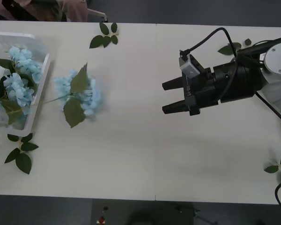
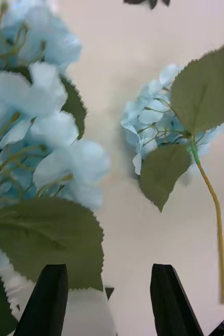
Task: Put the red flowers into the right box and the blue flowers into the left box
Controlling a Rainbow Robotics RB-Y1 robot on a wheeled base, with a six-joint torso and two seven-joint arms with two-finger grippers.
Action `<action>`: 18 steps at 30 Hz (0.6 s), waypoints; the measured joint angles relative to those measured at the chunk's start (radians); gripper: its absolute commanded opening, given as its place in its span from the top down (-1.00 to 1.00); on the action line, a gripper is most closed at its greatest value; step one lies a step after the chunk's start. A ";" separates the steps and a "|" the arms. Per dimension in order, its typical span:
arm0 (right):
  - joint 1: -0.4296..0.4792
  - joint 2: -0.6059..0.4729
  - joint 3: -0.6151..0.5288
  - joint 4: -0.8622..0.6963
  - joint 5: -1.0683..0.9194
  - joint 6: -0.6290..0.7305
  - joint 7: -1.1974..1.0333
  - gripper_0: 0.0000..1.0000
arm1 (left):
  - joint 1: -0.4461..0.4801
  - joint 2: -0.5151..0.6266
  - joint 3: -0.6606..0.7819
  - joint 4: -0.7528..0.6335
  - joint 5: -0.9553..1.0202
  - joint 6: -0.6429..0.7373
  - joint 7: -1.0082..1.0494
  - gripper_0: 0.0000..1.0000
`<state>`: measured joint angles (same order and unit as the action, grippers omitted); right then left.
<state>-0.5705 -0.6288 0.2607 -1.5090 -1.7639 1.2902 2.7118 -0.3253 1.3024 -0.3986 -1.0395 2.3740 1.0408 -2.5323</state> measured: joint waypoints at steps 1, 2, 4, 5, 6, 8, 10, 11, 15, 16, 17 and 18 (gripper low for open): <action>0.000 0.000 0.000 0.000 0.003 0.005 0.000 -0.56 | 0.000 0.000 0.016 -0.013 -0.003 0.003 -0.007 0.10; 0.000 0.000 0.000 0.000 0.008 0.015 0.000 -0.56 | 0.000 0.000 0.030 -0.028 -0.004 0.003 -0.007 0.11; 0.000 0.000 0.000 0.000 0.020 0.020 0.000 -0.55 | 0.000 0.000 0.050 -0.062 -0.004 0.003 -0.007 0.10; 0.000 0.000 0.000 0.000 0.024 0.020 0.000 -0.56 | -0.001 0.000 0.053 -0.080 -0.004 0.003 -0.007 0.10; 0.000 0.000 0.000 0.000 0.026 0.020 0.000 -0.56 | -0.004 0.000 0.053 -0.102 -0.004 0.003 -0.007 0.10; 0.000 0.000 0.000 0.000 0.026 0.020 0.000 -0.57 | -0.020 0.000 0.048 -0.151 -0.019 0.003 -0.004 0.10; 0.000 0.000 0.000 0.000 0.026 0.020 0.000 -0.56 | -0.057 0.000 0.032 -0.195 -0.080 0.003 0.031 0.10; 0.000 0.000 0.001 0.000 0.026 0.020 0.000 -0.56 | -0.082 0.000 0.021 -0.212 -0.123 0.003 0.065 0.10; 0.000 0.000 0.001 0.000 0.027 0.020 0.000 -0.55 | -0.205 0.000 -0.029 -0.269 -0.353 0.023 0.290 0.10; 0.000 0.000 0.001 0.000 0.027 0.020 0.000 -0.56 | -0.232 -0.001 -0.036 -0.288 -0.433 0.030 0.325 0.10; 0.000 0.000 0.001 0.000 0.027 0.020 0.000 -0.56 | -0.255 -0.004 -0.038 -0.312 -0.521 0.033 0.344 0.10; 0.000 0.000 0.001 0.000 0.027 0.020 0.000 -0.55 | -0.273 -0.011 -0.037 -0.334 -0.595 0.033 0.350 0.10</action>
<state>-0.5706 -0.6287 0.2613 -1.5085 -1.7370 1.3103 2.7118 -0.5987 1.2918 -0.4360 -1.3739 1.7788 1.0742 -2.1822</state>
